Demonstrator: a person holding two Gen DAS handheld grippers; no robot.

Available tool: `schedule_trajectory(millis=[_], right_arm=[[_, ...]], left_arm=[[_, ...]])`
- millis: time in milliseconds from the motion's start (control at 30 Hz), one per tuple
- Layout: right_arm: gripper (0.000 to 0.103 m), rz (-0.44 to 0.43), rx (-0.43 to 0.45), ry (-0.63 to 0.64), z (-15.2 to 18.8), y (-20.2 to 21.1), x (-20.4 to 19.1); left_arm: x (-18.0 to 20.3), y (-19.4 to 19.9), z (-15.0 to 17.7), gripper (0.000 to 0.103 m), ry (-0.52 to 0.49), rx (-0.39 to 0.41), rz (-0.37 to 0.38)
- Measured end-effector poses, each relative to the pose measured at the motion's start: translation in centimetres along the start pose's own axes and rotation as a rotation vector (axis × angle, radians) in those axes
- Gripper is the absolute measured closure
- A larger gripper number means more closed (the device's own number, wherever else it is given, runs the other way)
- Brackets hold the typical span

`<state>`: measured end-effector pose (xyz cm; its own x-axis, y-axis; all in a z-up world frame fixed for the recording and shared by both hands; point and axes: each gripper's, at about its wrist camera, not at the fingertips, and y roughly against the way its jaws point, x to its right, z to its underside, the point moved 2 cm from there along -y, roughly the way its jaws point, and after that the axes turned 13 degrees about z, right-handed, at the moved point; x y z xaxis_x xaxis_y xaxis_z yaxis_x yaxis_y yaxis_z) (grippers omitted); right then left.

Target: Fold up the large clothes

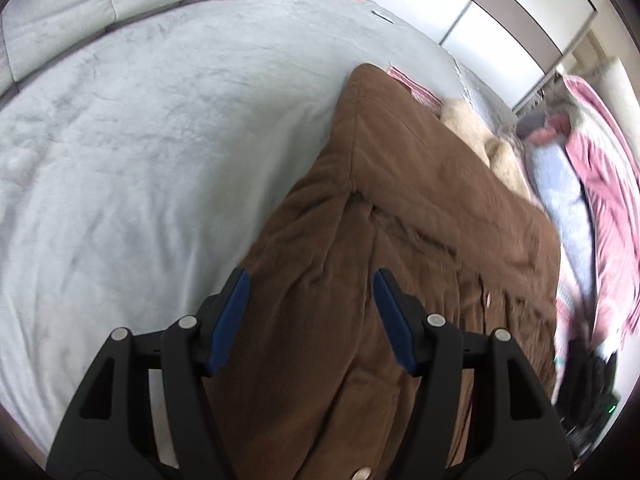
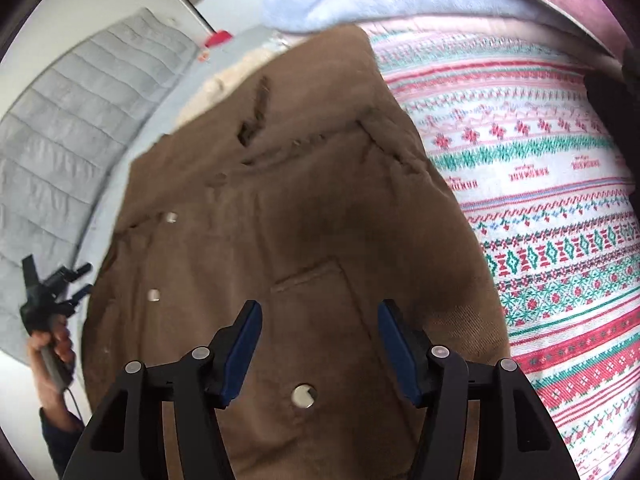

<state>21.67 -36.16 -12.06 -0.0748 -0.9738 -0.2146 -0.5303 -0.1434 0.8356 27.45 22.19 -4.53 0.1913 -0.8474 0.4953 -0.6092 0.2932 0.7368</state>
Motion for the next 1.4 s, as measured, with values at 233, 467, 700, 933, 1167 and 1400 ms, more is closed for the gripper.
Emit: schedule_trajectory(millis=[233,467,700,933,1167,1400], right_arm=[[0.042,0.087,-0.05,0.049,2.3,0.2,0.4],[0.041,0.157,-0.1,0.052,3.9,-3.3,2.4],[0.041,0.184,-0.047,0.026,5.2,-0.8,3.3],[0.038,0.199,-0.001,-0.03,8.3,4.0,7.2],[0.038,0.068,-0.06,-0.168,12.4,5.5,11.5],[0.038,-0.065,-0.105,-0.328,15.7,5.3,13.4]], left_arm=[[0.5,2.8,4.0,0.038,-0.053,-0.057,0.052],[0.6,2.8,9.6,0.03,-0.207,-0.121,-0.021],[-1.2,5.1,11.5,0.03,-0.194,-0.109,-0.02],[-4.2,9.6,14.0,0.03,-0.028,-0.081,0.07],[-6.5,11.6,18.3,0.03,0.105,-0.087,0.175],[-6.4,12.2,20.7,0.03,0.141,-0.063,0.225]])
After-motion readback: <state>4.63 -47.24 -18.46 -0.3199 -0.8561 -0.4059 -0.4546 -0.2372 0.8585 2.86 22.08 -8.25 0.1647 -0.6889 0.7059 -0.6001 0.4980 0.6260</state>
